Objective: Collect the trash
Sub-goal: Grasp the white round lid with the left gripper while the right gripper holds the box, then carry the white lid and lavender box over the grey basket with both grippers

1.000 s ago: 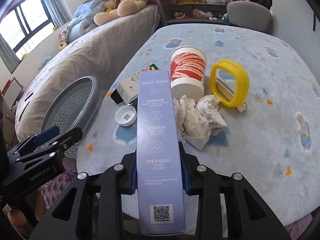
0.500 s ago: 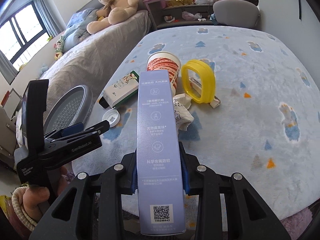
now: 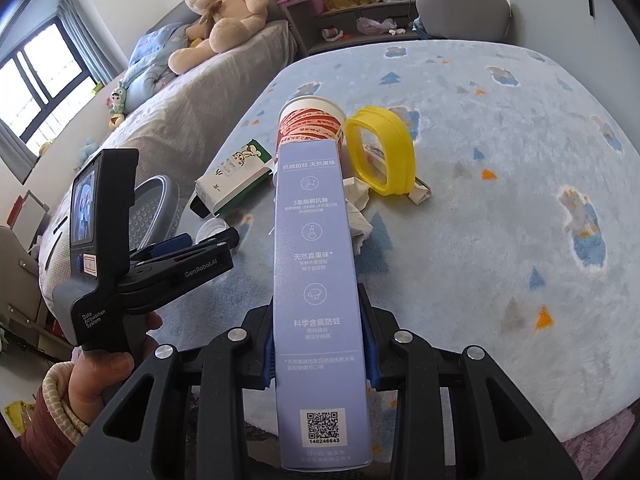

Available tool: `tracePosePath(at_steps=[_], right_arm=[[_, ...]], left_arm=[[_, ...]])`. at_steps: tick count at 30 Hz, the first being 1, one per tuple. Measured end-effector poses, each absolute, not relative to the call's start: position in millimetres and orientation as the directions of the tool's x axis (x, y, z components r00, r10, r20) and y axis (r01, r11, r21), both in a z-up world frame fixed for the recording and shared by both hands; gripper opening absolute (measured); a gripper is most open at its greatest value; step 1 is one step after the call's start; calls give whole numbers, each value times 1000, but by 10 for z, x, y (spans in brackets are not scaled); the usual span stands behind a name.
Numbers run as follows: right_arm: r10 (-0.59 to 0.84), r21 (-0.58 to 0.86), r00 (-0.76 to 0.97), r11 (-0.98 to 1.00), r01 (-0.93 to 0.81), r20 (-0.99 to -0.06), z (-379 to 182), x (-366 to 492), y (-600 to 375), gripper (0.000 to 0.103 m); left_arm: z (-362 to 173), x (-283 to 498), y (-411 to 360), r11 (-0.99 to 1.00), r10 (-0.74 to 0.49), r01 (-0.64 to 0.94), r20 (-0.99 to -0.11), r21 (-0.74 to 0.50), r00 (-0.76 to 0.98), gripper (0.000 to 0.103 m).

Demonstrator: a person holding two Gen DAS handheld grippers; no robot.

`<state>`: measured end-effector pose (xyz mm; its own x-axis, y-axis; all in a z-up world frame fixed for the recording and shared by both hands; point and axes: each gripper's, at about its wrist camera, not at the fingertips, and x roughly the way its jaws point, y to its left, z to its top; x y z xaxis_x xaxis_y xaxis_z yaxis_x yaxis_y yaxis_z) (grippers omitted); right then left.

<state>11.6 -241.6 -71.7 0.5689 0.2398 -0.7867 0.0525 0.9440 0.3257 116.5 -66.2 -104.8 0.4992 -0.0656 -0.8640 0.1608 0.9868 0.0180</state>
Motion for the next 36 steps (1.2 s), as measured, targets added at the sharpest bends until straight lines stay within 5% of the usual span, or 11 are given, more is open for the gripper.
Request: tracePosePath(at_steps=[3,36], right_arm=[[240,326,570,944,53,-786,-718,110,-2416,32],[217,290,583,956,34,-783,-562,-88,-2105,32]], left_arm=[[-1026,1129,-679,982,-86,187,-862,10,499,39],[-527,413,-249,969,-173,243,-798,-34,577,39]])
